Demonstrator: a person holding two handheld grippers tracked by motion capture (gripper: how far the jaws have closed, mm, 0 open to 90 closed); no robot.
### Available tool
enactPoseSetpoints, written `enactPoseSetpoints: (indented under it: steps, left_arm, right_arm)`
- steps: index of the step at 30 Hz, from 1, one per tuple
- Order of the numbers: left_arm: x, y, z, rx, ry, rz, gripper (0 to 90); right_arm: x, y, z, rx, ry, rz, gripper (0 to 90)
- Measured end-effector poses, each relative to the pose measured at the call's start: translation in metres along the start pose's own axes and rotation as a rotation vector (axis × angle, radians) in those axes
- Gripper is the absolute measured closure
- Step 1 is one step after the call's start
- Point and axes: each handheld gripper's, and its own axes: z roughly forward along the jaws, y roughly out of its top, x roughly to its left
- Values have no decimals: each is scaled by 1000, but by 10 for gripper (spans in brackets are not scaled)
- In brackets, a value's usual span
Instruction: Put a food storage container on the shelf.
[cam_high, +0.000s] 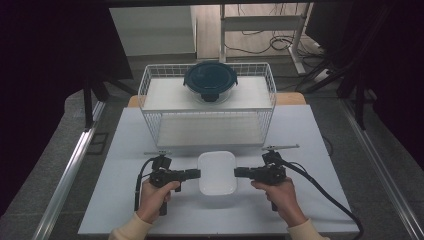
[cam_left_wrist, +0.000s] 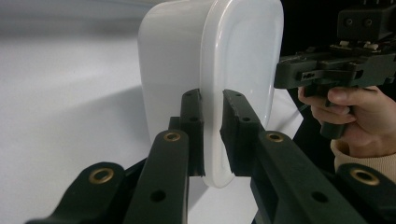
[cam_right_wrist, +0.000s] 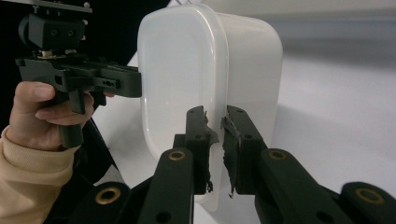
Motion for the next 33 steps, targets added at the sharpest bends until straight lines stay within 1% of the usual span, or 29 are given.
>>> enactPoseSetpoints:
  steps: [1,2,3,4,5,6,7,8,9,10,11,12,16,19,21,22,23,25,28,33]
  left_arm:
    - [-2,0,-2,-4,2,9,798]
    - [-8,1,-5,-14,19,33,798]
    - [-8,1,-5,-14,19,33,798]
    - [-13,3,-8,-22,33,61,798]
    - [-13,3,-8,-22,33,61,797]
    - [-18,4,-11,-28,50,93,797]
    - [-18,4,-11,-28,50,93,797]
    - [-20,4,-12,-30,54,103,797]
    - [-23,5,-14,-35,53,112,797]
    - [-24,6,-15,-39,51,113,797]
    - [-24,6,-15,-39,51,113,797]
    - [-26,7,-17,-43,49,121,797]
    - [-30,9,-20,-51,48,132,798]
    - [-31,9,-21,-54,50,138,798]
    - [-34,10,-24,-59,51,154,798]
    - [-34,10,-24,-59,51,154,797]
    - [-36,11,-25,-64,51,157,797]
    - [-40,12,-29,-72,48,176,798]
    - [-43,12,-33,-82,38,187,797]
    - [-47,12,-35,-89,38,196,797]
  right_arm:
    - [2,1,-2,-6,7,-4,805]
    - [7,2,-4,-13,3,-24,805]
    - [10,3,-5,-19,-3,-39,805]
    - [13,4,-6,-23,-11,-55,805]
    - [13,4,-6,-23,-11,-55,805]
    - [18,5,-9,-36,-17,-82,805]
    - [18,5,-9,-36,-17,-82,805]
    - [21,6,-10,-38,-23,-98,805]
    - [25,7,-12,-46,-32,-123,805]
    - [27,8,-13,-51,-33,-132,805]
    - [27,8,-13,-51,-33,-132,805]
    - [29,9,-15,-61,-29,-143,805]
    - [31,12,-18,-69,-17,-154,806]
    - [33,13,-19,-71,-17,-166,805]
    - [36,13,-21,-76,-24,-177,805]
    - [36,13,-21,-76,-24,-177,805]
    - [38,13,-22,-82,-23,-180,806]
    - [42,14,-25,-91,-22,-193,806]
    - [50,15,-29,-104,-21,-210,806]
    - [55,14,-32,-110,-29,-219,806]
